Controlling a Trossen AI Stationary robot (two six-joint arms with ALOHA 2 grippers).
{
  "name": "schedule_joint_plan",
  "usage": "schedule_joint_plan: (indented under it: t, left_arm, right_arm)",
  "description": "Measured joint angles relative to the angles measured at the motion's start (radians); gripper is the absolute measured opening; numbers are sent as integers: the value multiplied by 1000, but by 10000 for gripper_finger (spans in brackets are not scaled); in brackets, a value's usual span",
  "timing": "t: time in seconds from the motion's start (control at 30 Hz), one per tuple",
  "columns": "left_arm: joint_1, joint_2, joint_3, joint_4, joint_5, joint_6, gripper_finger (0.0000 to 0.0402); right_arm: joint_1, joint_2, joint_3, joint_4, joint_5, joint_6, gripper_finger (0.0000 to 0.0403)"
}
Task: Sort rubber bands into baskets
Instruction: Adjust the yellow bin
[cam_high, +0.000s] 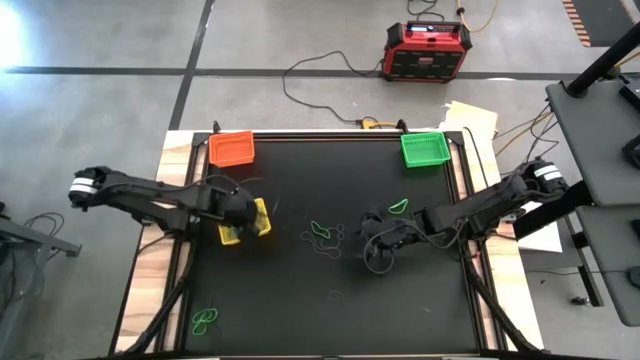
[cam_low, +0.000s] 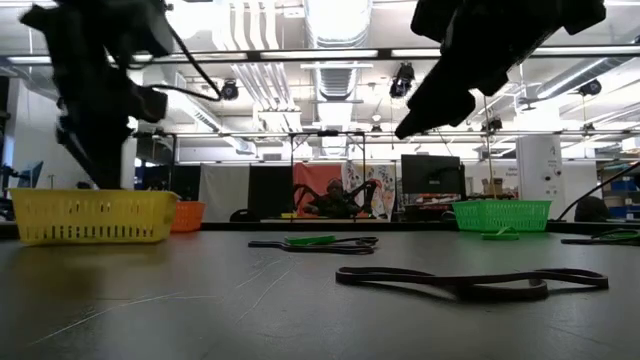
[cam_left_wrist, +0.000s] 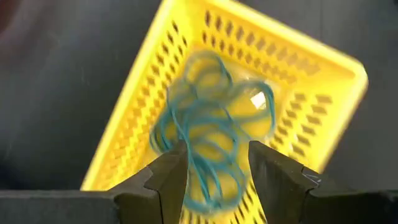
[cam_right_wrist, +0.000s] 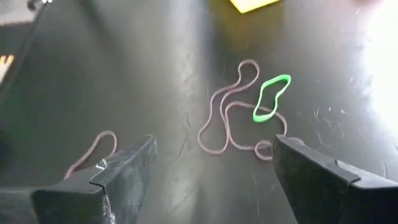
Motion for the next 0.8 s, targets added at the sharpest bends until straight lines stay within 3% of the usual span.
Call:
schedule_joint_plan:
  t: [0.27,0.43,0.67,0.8]
  left_arm:
    - [-234,-27,-36,-39,-12,-310,155]
    - [-232,-27,-46,-102,-107,-399,155]
    - [-231,-42,-31,-163,-20,-372,155]
    - [-222,-43,-32,-168,-24,-370,155]
  right_arm:
    - [44,23,0,6,1,0,295]
    - [51,38,0,14,0,0,297]
    - [51,52,0,15,1,6,292]
    - [49,52,0,23,2,-6,293]
